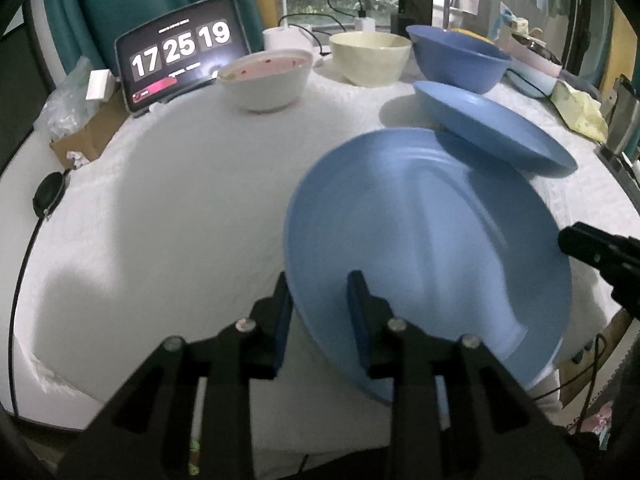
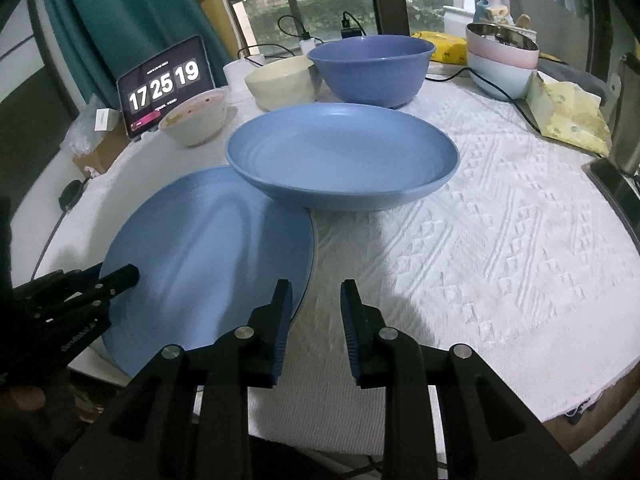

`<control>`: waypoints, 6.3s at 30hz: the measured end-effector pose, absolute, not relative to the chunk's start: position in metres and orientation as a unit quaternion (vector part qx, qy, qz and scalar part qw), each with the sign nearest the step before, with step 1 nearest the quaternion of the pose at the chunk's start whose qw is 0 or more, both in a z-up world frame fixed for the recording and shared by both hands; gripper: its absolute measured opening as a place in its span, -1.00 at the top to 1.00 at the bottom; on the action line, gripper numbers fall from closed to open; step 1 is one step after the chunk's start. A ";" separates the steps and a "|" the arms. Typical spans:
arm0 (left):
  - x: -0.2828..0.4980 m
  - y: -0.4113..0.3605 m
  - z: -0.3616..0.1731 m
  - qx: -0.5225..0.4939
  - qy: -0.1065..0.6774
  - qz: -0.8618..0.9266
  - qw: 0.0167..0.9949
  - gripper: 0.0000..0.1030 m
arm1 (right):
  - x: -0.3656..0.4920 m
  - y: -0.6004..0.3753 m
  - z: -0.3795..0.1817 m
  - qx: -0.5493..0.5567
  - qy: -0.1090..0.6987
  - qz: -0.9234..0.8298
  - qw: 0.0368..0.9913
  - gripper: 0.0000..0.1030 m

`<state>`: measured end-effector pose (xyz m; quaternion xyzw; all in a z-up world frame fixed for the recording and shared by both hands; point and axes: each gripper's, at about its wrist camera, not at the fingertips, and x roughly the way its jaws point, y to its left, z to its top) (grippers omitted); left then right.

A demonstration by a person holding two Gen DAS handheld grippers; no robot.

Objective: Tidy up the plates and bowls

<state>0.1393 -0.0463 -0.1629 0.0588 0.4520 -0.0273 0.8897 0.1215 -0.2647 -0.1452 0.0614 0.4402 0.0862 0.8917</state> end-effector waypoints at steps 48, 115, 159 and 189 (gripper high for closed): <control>0.194 -0.090 -0.105 0.051 0.383 -0.096 0.917 0.09 | 0.161 -0.309 -0.115 0.093 0.406 0.063 0.907 0.31; 0.238 -0.156 -0.137 0.091 0.413 -0.127 0.897 0.23 | 0.208 -0.356 -0.147 0.115 0.427 0.042 0.896 0.50; 0.150 -0.074 -0.118 0.045 0.383 -0.106 0.917 0.23 | 0.137 -0.277 -0.116 0.059 0.407 0.059 0.909 0.50; 0.127 -0.049 -0.141 0.048 0.399 -0.074 0.913 0.23 | 0.130 -0.241 -0.141 0.035 0.439 0.072 0.895 0.50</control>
